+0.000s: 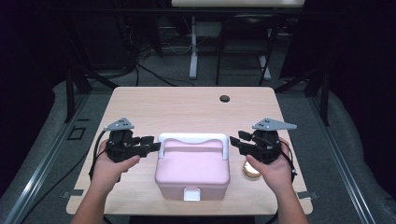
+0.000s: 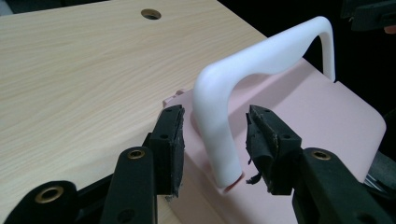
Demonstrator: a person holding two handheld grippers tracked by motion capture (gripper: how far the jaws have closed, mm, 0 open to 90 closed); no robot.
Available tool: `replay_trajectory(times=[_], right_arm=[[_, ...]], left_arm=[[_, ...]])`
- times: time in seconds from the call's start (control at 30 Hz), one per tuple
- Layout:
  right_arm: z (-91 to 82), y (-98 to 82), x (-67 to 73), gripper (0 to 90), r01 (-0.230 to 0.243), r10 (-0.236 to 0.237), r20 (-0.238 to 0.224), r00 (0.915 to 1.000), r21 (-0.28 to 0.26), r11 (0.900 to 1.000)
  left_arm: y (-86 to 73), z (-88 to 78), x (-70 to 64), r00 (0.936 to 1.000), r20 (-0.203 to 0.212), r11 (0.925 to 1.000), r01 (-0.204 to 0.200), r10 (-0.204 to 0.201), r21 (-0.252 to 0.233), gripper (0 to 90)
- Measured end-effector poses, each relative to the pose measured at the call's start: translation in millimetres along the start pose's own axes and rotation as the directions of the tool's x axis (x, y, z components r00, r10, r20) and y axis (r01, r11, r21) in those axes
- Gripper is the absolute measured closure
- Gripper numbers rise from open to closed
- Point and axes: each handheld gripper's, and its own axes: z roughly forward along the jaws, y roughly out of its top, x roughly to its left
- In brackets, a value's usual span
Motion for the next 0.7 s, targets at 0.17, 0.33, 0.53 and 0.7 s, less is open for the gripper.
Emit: replay_trajectory(times=[0.17,0.33,0.53,0.7], right_arm=[[-0.5,-0.3,2.3,57.0,0.005,-0.006,-0.035,0.9994,-0.01,1.0],[7.1,-9.1,8.6,56.3,0.038,-0.037,-0.056,0.9978,0.018,0.999],[19.9,-18.4,15.9,55.4,0.078,-0.074,-0.061,0.9954,0.074,0.994],[20.1,-22.5,13.2,56.0,0.053,-0.045,-0.086,0.9953,0.091,0.994]], left_arm=[[-4.3,3.9,-0.9,0.9998,-0.01,0.9998,-0.017,0.017,0.013,55.1],[-9.8,4.3,0.7,0.9997,0.026,1.0,0.001,-0.001,0.004,55.2],[-14.9,10.7,-1.4,0.9996,0.028,0.9998,-0.003,0.002,0.017,56.8],[-18.8,16.5,-3.1,0.9993,0.037,0.9996,-0.007,0.006,0.027,59.0]])
